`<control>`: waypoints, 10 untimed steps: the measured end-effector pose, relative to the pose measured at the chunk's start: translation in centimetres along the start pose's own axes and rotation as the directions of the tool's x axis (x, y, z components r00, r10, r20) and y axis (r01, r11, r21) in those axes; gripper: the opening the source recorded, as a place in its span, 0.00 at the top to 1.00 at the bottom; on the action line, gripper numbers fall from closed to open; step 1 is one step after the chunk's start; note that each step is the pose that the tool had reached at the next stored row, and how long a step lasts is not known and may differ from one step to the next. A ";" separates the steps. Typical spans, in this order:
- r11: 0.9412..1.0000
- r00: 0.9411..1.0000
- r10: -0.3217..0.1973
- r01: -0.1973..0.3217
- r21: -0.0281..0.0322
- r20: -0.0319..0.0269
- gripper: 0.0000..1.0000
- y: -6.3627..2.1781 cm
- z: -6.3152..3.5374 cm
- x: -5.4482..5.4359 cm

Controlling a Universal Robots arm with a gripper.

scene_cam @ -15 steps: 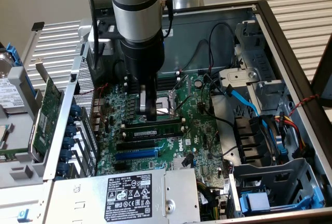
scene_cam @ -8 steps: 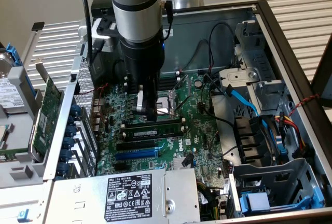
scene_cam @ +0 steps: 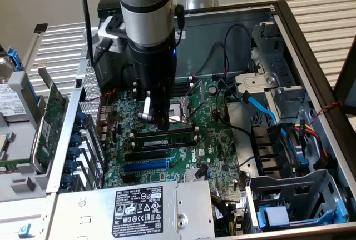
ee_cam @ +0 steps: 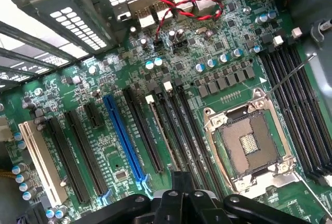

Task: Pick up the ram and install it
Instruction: 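Press down the ram until it locks into place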

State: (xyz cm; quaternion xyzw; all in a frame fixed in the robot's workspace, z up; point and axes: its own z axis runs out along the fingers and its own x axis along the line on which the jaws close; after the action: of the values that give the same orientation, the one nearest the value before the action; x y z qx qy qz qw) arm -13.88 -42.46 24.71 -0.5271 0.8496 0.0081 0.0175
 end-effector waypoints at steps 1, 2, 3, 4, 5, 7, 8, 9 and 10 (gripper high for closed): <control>1.000 1.000 0.019 -0.019 0.001 0.000 0.89 0.00 0.02 0.0; 0.999 0.999 0.034 -0.034 0.001 0.000 0.89 0.00 0.04 0.0; 0.999 0.999 0.052 -0.052 0.002 0.000 0.89 0.00 0.06 0.0; 0.998 0.998 0.068 -0.068 0.003 0.000 0.89 0.00 0.07 0.0; 0.996 0.996 0.085 -0.085 0.003 0.000 0.89 0.00 0.08 0.0; 0.993 0.993 0.120 -0.120 0.005 0.000 0.89 0.00 0.11 0.0; 0.991 0.991 0.137 -0.137 0.005 0.000 0.89 0.00 0.13 0.0; 0.988 0.988 0.153 -0.153 0.006 0.000 0.89 0.00 0.14 0.0; 0.985 0.985 0.170 -0.170 0.007 0.000 0.89 0.00 0.15 0.0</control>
State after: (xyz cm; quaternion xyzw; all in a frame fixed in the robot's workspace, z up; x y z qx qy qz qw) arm -13.88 -42.46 24.56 -0.4528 0.8914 0.0066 0.0181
